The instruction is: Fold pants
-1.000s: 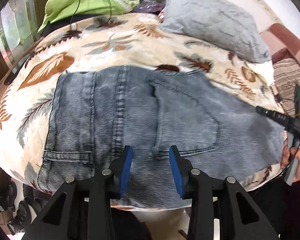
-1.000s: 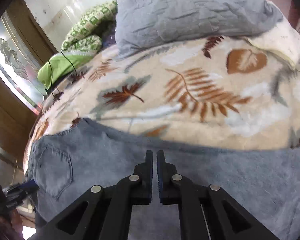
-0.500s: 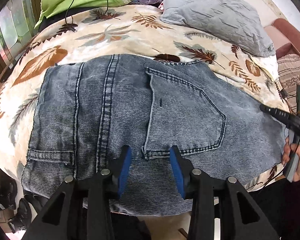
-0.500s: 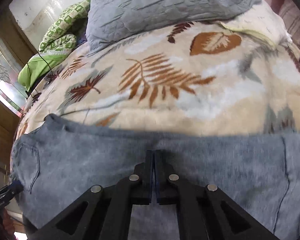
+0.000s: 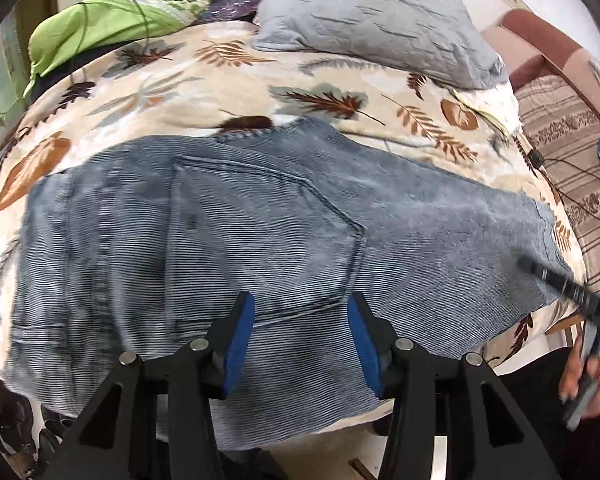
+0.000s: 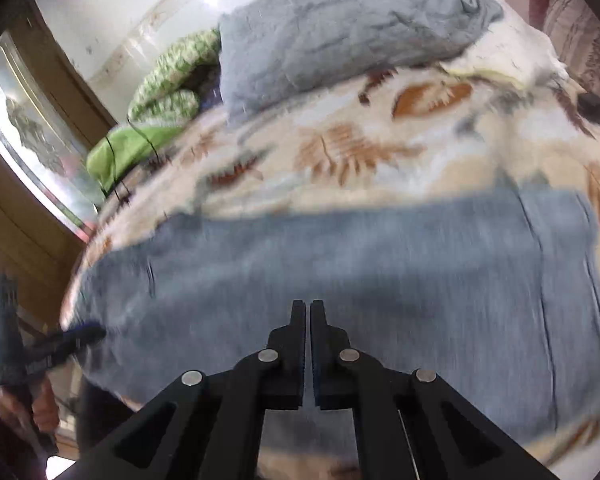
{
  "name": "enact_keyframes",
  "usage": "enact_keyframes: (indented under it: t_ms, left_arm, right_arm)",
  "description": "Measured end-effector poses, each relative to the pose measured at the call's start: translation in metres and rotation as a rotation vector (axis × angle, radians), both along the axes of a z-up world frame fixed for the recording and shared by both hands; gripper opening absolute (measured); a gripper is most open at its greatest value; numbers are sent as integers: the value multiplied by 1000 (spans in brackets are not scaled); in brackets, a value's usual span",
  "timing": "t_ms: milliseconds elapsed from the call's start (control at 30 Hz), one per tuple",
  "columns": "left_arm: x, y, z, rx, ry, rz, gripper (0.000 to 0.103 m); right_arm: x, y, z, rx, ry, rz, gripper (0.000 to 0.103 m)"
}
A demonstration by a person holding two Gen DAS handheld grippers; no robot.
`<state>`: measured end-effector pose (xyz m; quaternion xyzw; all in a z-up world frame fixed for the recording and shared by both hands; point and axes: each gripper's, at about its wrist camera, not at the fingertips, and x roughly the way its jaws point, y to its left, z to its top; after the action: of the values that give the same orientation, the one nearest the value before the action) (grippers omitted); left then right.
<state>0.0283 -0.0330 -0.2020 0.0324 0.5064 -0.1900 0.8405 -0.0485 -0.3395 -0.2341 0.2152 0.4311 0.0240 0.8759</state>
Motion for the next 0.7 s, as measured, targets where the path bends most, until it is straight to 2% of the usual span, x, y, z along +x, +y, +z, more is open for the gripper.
enact_keyframes:
  t_ms: [33,100,133,200,233,333,400,467,567,700]
  left_arm:
    - [-1,-5,-4,17,-14,-1,63]
    - [-2,-12,-11,33,-22,8,70]
    - [-3,-15,-14,40,-30,10,76]
    - [-5,-24,-19,60,-48,-10,88]
    - [-7,-29,-22,81,-57,-25,95]
    - [-15,-47,-32,207,-104,-63,103]
    - [-22,-53,-39,258,-160,-71,103]
    - [-22,-49,-39,228,-169,-49,103]
    - [-23,-47,-40,222,-187,-46,103]
    - [-22,-50,-36,247,-145,-55,103]
  right_arm:
    - [-5,3,-6,-10,20,-7,4]
    - [-10,7,-18,-46,61,-15,5]
    - [-14,9,-20,-56,34,-22,5]
    - [-13,11,-19,-81,37,-15,5]
    - [-12,13,-20,-94,30,-11,5]
    - [-17,11,-24,-61,-2,-53,5]
    - [-18,8,-27,-27,-11,-85,5]
    - [-15,9,-25,-35,9,-84,5]
    - [-14,11,-25,-51,-12,-75,5]
    - [-13,4,-27,3,-18,-80,5]
